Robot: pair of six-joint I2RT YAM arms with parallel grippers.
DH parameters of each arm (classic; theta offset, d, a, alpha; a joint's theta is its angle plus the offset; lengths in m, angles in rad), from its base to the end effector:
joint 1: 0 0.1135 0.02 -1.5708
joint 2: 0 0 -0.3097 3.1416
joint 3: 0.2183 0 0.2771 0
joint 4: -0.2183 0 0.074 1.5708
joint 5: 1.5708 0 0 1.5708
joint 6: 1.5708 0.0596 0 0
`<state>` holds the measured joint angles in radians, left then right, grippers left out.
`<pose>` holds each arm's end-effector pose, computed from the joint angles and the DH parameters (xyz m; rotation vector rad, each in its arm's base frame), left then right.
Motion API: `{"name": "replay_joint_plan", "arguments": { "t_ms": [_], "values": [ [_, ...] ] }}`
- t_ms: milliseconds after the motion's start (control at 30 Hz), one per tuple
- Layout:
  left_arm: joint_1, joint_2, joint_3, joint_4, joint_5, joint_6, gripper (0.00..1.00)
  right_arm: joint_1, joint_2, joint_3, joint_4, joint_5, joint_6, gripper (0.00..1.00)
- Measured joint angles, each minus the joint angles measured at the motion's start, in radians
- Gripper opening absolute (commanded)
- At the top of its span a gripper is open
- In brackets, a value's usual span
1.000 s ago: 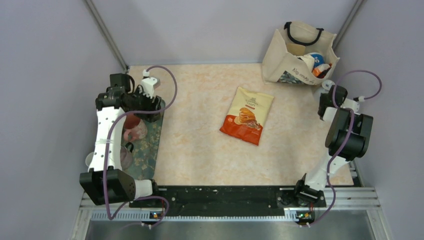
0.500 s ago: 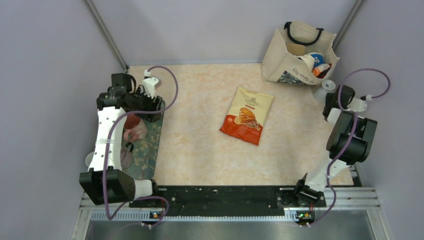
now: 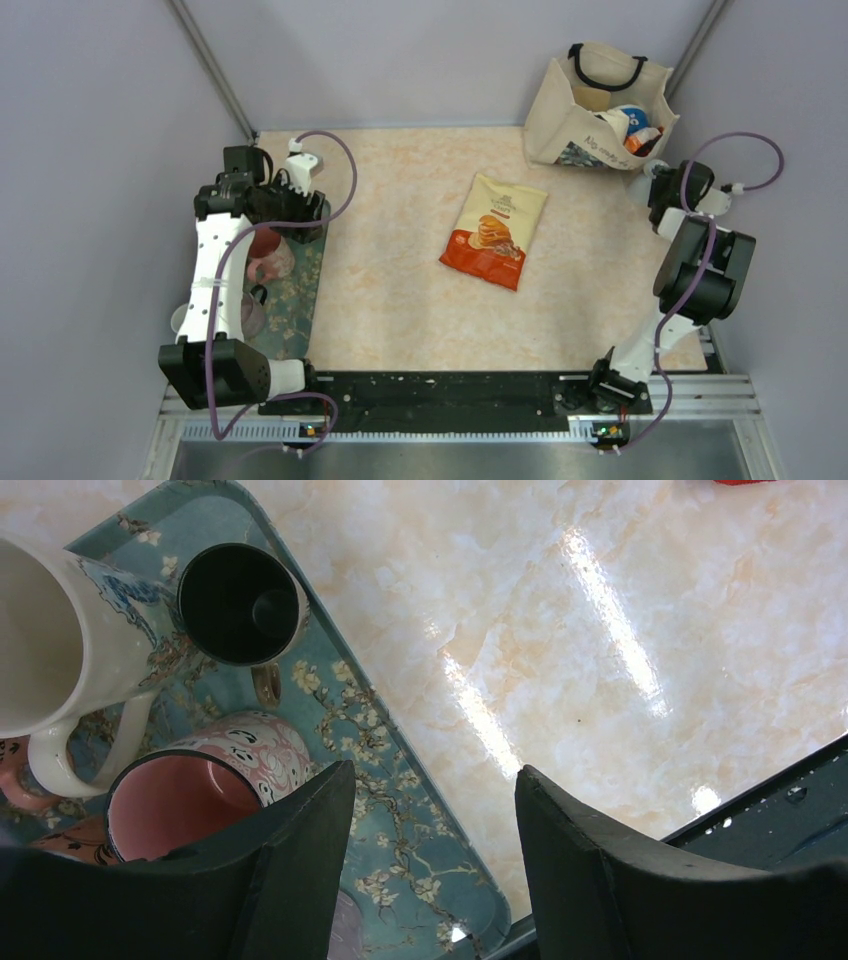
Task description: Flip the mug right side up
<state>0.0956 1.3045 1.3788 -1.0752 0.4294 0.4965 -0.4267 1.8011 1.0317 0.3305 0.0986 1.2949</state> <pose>0.2741 0.0014 0.3843 0.6442 2.3810 -0.3031 0.4049 -0.1905 0.2133 1.5855 1.2786 0.4528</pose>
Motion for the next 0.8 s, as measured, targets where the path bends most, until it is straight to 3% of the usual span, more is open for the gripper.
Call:
{"name": "replay_joint_plan", "arguments": {
  "t_ms": [167, 433, 667, 800],
  "values": [
    [0.000, 0.000, 0.000, 0.002, 0.000, 0.000, 0.65, 0.000, 0.040, 0.024, -0.015, -0.005, 0.040, 0.50],
    [-0.002, 0.000, 0.000, 0.002, 0.000, 0.000, 0.65, 0.000, 0.076, 0.067, -0.072, 0.007, 0.059, 0.37],
    [-0.003, 0.000, 0.000, 0.002, -0.008, 0.004, 0.65, 0.000, 0.087, 0.097, -0.110, 0.011, 0.070, 0.32],
    [-0.003, -0.008, 0.007, 0.001, -0.019, 0.010, 0.65, 0.000, 0.087, 0.102, -0.114, 0.011, 0.082, 0.17]
  ]
}}
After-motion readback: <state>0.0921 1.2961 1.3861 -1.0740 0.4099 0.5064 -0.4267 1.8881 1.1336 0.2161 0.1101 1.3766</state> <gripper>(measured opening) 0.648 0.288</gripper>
